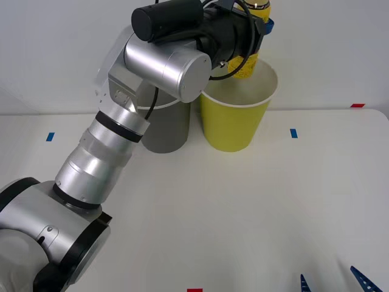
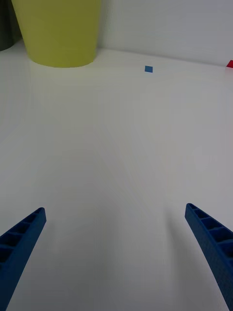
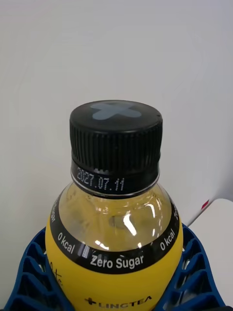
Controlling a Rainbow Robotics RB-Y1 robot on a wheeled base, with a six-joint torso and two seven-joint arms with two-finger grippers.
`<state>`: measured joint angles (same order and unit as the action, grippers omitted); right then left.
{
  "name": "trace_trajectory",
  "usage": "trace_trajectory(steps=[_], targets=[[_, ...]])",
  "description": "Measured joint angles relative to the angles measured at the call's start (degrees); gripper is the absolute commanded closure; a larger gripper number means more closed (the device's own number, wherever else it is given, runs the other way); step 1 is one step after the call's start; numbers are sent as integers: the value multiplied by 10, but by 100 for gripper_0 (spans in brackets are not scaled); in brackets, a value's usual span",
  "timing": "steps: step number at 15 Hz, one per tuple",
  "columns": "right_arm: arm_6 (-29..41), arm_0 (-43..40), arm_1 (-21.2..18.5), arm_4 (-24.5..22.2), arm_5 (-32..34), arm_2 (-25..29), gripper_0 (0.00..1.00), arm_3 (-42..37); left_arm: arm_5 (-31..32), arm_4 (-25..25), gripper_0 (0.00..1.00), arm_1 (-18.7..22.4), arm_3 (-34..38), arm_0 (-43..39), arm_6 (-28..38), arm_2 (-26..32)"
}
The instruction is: Put cans in the gray bin and PET bottles in the light green bin.
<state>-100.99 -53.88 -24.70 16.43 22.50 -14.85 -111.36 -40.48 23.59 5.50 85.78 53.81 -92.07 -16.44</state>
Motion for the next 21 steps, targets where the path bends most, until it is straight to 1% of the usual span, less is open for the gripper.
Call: trace_trajectory(steps=[6, 10, 11, 12, 13, 18, 19, 21], targets=[[0, 0, 0, 0, 0, 0, 0, 0, 7, 0, 100, 4, -2, 0, 6, 0], [0, 0, 0, 0, 0, 0, 0, 0, 54, 8, 100, -1, -38, 0, 8, -6], [0, 0, 0, 0, 0, 0, 0, 0, 56, 9, 97, -1, -39, 0, 8, -6], [0, 0, 0, 0, 0, 0, 0, 0, 57, 10, 9, -1, -39, 0, 8, -7], [0, 0, 0, 0, 0, 0, 0, 0, 58, 12, 0, -2, -39, 1, 9, -7], [0, 0, 0, 0, 0, 0, 0, 0, 56, 27, 0, -1, -34, 1, 8, -7], [0, 0, 0, 0, 0, 0, 0, 0, 43, 27, 0, 1, -27, 1, 8, -7], [0, 0, 0, 0, 0, 0, 0, 0, -8, 28, 0, 13, 7, 1, 10, -7]])
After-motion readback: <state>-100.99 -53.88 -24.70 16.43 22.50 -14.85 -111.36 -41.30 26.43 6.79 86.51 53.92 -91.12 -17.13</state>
